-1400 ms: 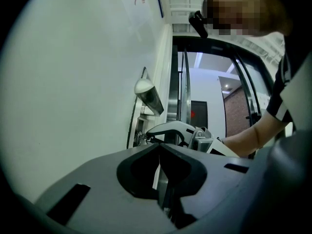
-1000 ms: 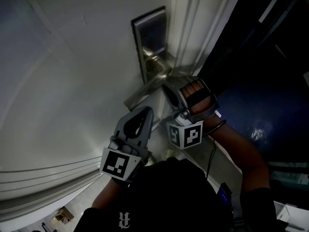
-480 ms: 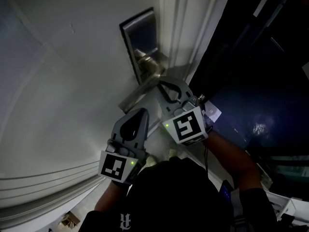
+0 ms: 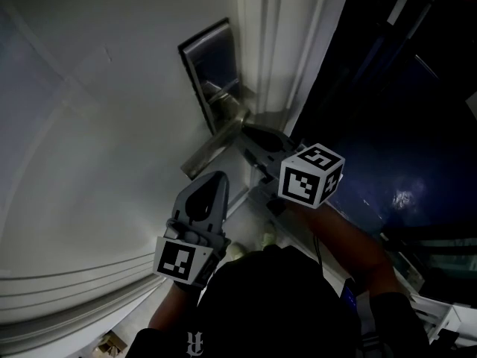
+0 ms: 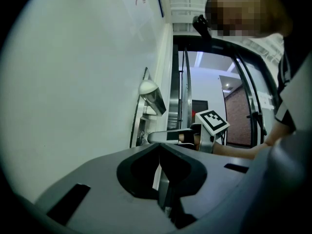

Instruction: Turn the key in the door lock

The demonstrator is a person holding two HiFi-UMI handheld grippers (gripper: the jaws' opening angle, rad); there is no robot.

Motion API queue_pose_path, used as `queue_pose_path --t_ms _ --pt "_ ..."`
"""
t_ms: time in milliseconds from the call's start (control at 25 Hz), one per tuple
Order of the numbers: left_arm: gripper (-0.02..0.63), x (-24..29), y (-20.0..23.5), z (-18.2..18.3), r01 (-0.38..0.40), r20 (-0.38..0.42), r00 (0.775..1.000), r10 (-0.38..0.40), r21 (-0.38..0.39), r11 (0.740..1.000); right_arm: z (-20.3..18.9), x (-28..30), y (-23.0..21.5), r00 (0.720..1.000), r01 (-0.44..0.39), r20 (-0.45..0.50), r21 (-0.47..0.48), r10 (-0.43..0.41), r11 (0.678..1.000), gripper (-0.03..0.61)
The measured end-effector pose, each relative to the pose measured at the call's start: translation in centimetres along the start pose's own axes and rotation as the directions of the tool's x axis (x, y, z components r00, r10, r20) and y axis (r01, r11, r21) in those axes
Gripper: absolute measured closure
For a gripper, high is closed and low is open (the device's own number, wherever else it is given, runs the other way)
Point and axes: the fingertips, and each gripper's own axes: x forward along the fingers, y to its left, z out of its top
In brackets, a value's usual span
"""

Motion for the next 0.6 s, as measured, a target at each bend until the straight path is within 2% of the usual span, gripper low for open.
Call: queue_pose_path --t_ms 120,240,360,440,600 --pt "0.606 0.05 -0.01 -0.02 -0.001 0.000 1.000 0.001 0.002 1.000 -0.09 -0.03 -0.09 0.999 -0.051 0.017 0.176 0.049 0.983 0.557" --pt "0.606 0.16 -0.01 -0.01 -0.002 -0.002 1.000 0.002 0.006 1.000 -0.13 -0.02 -0.29 0.995 -0.099 0.042 0.335 0.090 0.937 0.557" --pt "0.606 0.28 0.00 -0.05 -0.002 -0.003 1.000 0.002 0.007 1.000 0.21 0.10 -0.34 0.989 -0.147 0.070 0.426 0.129 0.893 0.557" --pt "0.606 0.33 -0.01 -0.03 -0.001 -0.002 1.000 0.001 0.008 1.000 0.02 0.08 -0.61 0.986 -0.165 0.084 0.506 0.142 0.847 0.557" --pt "0.606 0.45 -0.15 0.15 0.003 0.000 1.000 -0.003 0.011 1.000 -0.25 0.12 -0.63 0.974 -0.225 0.132 0.648 0.184 0.728 0.555"
